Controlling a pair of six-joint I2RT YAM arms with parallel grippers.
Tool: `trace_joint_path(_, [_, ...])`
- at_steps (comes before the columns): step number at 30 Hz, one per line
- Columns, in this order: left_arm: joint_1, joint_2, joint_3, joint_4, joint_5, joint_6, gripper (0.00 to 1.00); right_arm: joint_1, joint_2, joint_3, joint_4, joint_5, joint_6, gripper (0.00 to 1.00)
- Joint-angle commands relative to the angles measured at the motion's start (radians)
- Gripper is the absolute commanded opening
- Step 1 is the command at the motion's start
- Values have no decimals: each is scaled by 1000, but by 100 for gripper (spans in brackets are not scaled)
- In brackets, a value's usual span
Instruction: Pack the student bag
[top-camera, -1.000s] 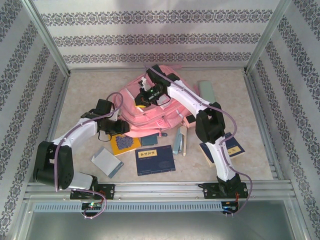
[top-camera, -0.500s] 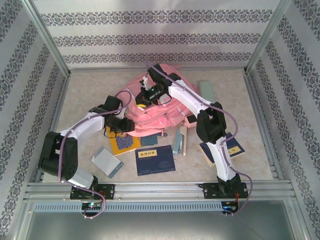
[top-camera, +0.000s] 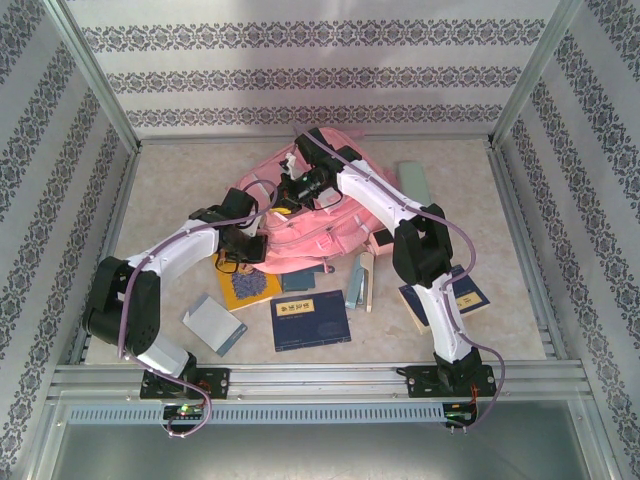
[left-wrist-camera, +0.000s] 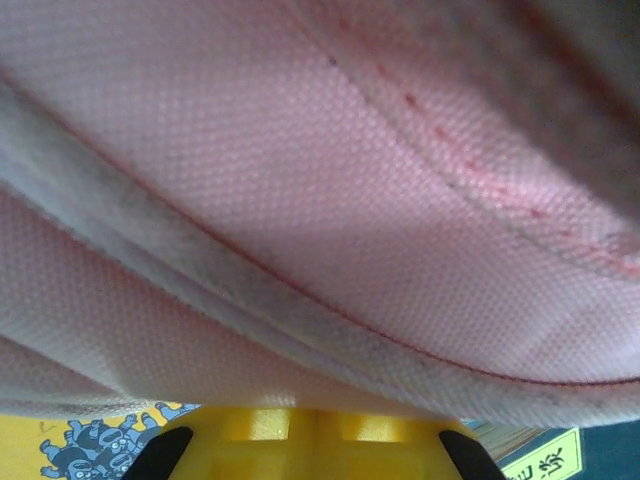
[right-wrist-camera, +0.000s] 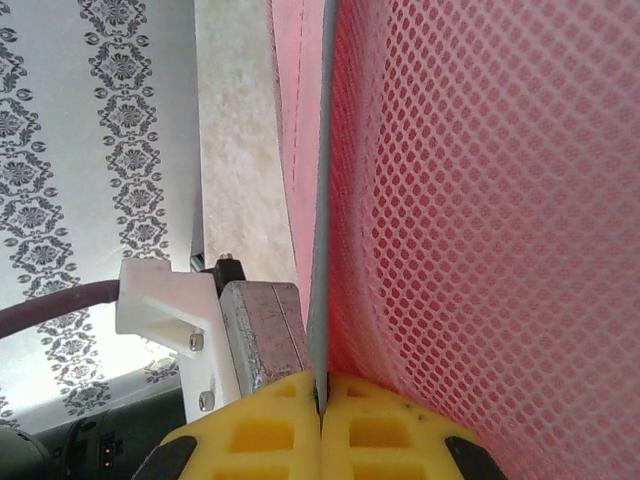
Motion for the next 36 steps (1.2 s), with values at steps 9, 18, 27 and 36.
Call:
trace_joint_path(9, [-34, 84, 58, -50, -65, 38, 33, 16, -112, 4, 94, -127, 79, 0])
trace_joint_path(18, [-60, 138, 80, -37, -111, 17, 39, 27, -127, -30, 173, -155, 151, 0])
trace_joint_path(27, [-70, 25, -12, 34, -199, -12, 27, -18, -152, -89, 246, -128, 233, 0])
trace_joint_path(36, [-70, -41, -121, 216, -160, -29, 27, -52, -170, -170, 483, -175, 439, 0])
